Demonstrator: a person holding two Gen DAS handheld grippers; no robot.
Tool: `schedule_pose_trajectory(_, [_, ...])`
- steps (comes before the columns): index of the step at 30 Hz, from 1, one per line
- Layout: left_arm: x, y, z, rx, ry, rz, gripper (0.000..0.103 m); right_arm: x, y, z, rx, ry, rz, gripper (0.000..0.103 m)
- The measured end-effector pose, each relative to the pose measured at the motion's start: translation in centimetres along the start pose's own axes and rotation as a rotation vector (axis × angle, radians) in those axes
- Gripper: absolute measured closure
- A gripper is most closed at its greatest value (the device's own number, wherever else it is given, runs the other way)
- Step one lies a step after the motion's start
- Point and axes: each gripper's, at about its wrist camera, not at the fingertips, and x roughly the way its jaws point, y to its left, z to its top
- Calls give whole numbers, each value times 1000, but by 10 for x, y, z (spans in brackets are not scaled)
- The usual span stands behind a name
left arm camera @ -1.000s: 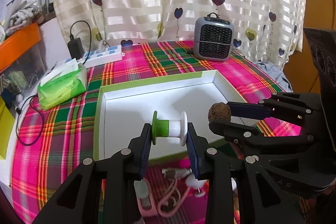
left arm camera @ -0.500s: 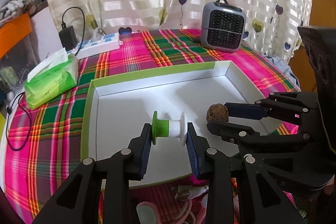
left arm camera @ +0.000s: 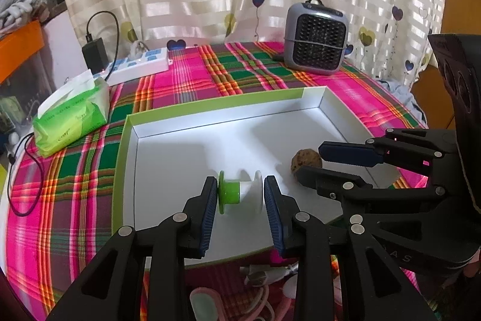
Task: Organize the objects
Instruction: 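Carry spool into the box with left gripper while right gripper sets walnut beside it, then grasp white panda-face ball with right gripper while left gripper pulls back from box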
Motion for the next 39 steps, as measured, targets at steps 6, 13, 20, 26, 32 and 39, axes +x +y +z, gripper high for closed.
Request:
schedule_pose_trajectory(6, [-16,-4,-4,-12,-18,6,73,-22,4,-3,2,-58,-1,71])
schedule_pose_trajectory(13, [-34,-13,-15,2,-36,35,73,-45,17,-16,-10,-105,7,71])
schedule_pose_trajectory(20, [-54,-23,-26,5,-60,39,73,-70,25,-32,2,-154,29,71])
schedule_pose_trajectory(26, [-66,-29,-37,1,-65,34,74,-82,31,-45,19,-168,34,71])
schedule_pose_trajectory(32, [-69,-33,-46,2,-63,21,74,-86,33,-55,30,-169,35,71])
schedule_pose_trajectory(39, [-71,-34,-53,-5,-54,12,74,-87,36,-62,35,-159,31,71])
